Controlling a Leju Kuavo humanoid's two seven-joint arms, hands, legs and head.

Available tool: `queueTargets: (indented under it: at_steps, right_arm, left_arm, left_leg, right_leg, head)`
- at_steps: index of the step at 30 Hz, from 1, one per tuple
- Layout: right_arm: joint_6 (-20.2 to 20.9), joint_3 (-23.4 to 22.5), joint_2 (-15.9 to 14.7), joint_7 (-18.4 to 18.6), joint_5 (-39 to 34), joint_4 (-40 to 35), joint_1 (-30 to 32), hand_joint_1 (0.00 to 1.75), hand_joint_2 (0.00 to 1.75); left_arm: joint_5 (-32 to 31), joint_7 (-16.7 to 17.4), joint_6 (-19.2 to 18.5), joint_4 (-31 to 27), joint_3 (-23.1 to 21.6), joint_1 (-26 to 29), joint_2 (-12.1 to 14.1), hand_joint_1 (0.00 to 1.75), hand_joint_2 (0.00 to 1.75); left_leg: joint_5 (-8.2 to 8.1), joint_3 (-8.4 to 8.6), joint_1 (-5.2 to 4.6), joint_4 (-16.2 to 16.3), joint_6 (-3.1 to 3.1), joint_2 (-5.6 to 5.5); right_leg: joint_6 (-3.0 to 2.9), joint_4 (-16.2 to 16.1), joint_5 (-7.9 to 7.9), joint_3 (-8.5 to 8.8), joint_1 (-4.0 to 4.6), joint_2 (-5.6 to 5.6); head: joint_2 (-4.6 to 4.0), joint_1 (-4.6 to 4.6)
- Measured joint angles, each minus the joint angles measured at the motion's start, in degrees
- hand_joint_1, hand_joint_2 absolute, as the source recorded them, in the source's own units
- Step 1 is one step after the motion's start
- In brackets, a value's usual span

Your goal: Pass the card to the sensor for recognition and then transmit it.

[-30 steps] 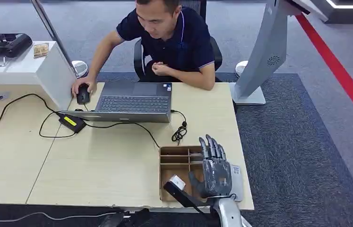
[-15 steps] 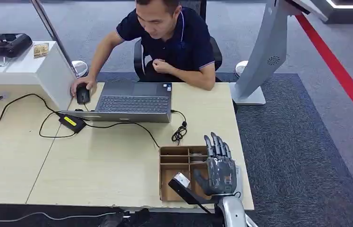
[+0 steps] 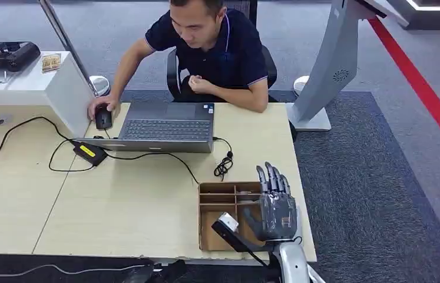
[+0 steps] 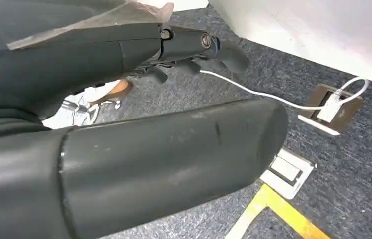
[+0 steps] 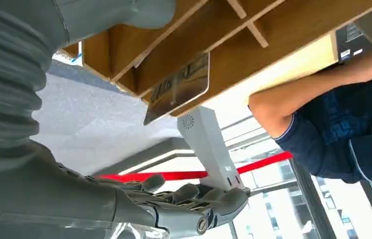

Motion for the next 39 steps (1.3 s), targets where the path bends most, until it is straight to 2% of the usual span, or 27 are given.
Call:
queueTargets:
  at_steps: [24,27,28,29,31,33,34,36,39]
  right_arm:
    - [1.0,-0.8,0.0,-0.6,0.8,-0.5,-0.7,0.00,1.75]
    - [1.2,-0.8,0.0,-0.6,0.8,-0.8,-0.7,0.14,1.75]
    - [1.2,-0.8,0.0,-0.7,0.8,-0.8,-0.7,0.14,1.75]
    - [1.2,-0.8,0.0,-0.7,0.8,-0.8,-0.7,0.24,1.75]
    - [1.2,-0.8,0.0,-0.7,0.7,-0.8,-0.7,0.24,1.75]
    - [1.2,-0.8,0.0,-0.8,0.7,-0.8,-0.7,0.42,1.75]
    - [1.2,-0.8,0.0,-0.8,0.7,-0.8,-0.7,0.42,1.75]
    - [1.2,-0.8,0.0,-0.8,0.7,-0.8,-0.7,0.26,1.75]
    - [1.2,-0.8,0.0,-0.8,0.7,-0.8,-0.7,0.28,1.75]
  left_arm:
    - [-0.2,-0.2,0.0,0.0,0.2,0.0,0.0,0.00,0.00]
    - [-0.2,-0.2,0.0,0.0,0.2,0.0,0.0,0.00,0.00]
    - [-0.2,-0.2,0.0,0.0,0.2,0.0,0.0,0.00,0.00]
    - [-0.2,-0.2,0.0,0.0,0.2,0.1,0.0,0.00,0.00]
    - [-0.2,-0.2,0.0,0.0,0.2,0.1,0.0,0.00,0.00]
    - [-0.2,-0.2,0.0,0.0,0.2,0.1,0.0,0.00,0.00]
    - [-0.2,-0.2,0.0,0.0,0.2,0.1,0.0,0.00,0.00]
    - [-0.2,-0.2,0.0,0.0,0.2,0.1,0.0,0.00,0.00]
    - [-0.2,-0.2,0.0,0.0,0.2,0.1,0.0,0.00,0.00]
  left_leg:
    - [0.00,-0.01,0.00,0.0,0.00,0.00]
    - [0.00,0.00,0.00,0.0,0.00,0.00]
    - [0.00,0.00,0.00,0.0,0.00,0.00]
    - [0.00,0.00,0.00,0.0,0.00,0.00]
    - [0.00,0.00,0.00,0.0,0.00,0.00]
    - [0.00,0.00,0.00,0.0,0.00,0.00]
    - [0.00,-0.01,0.00,0.0,0.00,0.00]
    - [0.00,-0.01,0.00,0.0,0.00,0.00]
    - [0.00,-0.01,0.00,0.0,0.00,0.00]
  right_leg:
    - [0.00,0.0,0.00,0.00,0.00,0.00]
    - [0.00,0.0,0.00,0.00,0.00,0.00]
    - [0.00,0.0,0.00,0.00,0.00,0.00]
    - [0.00,0.0,0.00,0.00,0.00,0.00]
    - [0.00,0.0,0.00,0.00,0.00,0.00]
    - [0.00,0.0,0.00,0.00,0.00,0.00]
    - [0.00,0.0,0.00,0.00,0.00,0.00]
    - [0.00,0.0,0.00,0.00,0.00,0.00]
    - [0.00,0.0,0.00,0.00,0.00,0.00]
  head:
    - [0.00,0.02]
    - [0.00,0.02]
    - [0.00,0.00]
    - [0.00,0.00]
    - [0.00,0.02]
    - [0.00,0.02]
    - [0.00,0.00]
    - [0.00,0.02]
    - [0.00,0.02]
